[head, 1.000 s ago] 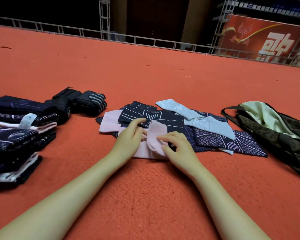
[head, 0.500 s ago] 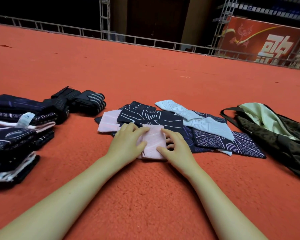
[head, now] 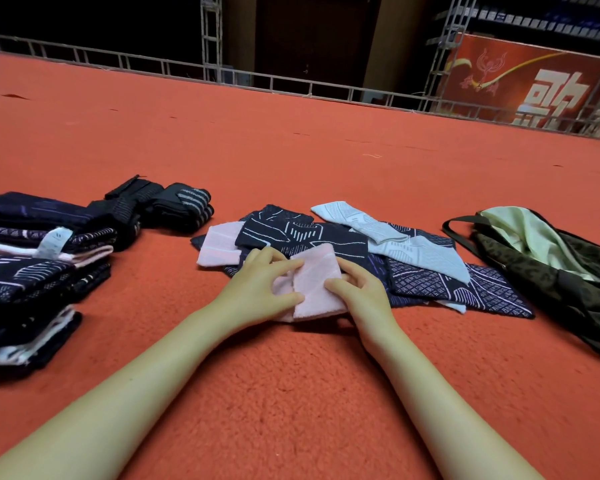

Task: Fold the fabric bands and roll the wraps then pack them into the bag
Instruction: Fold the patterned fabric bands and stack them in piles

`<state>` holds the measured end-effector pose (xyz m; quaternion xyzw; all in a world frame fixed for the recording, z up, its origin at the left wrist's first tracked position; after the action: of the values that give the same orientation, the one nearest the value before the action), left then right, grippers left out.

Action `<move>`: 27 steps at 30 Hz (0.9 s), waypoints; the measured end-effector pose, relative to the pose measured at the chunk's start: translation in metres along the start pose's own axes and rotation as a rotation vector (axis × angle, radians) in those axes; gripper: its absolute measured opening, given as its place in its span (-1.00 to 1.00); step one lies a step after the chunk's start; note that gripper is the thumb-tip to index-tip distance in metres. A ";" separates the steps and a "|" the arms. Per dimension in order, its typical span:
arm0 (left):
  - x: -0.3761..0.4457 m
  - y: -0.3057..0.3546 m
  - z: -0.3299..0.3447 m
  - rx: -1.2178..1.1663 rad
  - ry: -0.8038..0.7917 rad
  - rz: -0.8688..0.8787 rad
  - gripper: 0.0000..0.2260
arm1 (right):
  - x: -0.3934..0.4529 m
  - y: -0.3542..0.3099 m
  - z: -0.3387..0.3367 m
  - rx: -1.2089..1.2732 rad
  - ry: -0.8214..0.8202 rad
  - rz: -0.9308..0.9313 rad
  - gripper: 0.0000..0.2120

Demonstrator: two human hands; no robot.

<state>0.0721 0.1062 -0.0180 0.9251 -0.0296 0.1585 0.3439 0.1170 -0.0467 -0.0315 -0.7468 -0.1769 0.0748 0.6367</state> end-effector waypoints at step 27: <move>-0.002 0.002 -0.002 -0.527 0.244 -0.160 -0.53 | -0.002 0.006 0.023 0.138 -0.123 -0.004 -0.50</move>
<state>0.0691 0.1060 -0.0156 0.7774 0.0449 0.2278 0.5846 0.1079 -0.0266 -0.0414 -0.6949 -0.2115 0.1313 0.6746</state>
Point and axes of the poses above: each hand's wrist, its own x-axis towards the middle knuckle, its own z-axis out of the palm, y = z × x, the point moved 8 cm from there along x, towards the middle knuckle, and after that the axes turned 3 degrees about -x, right-handed, at the moved point
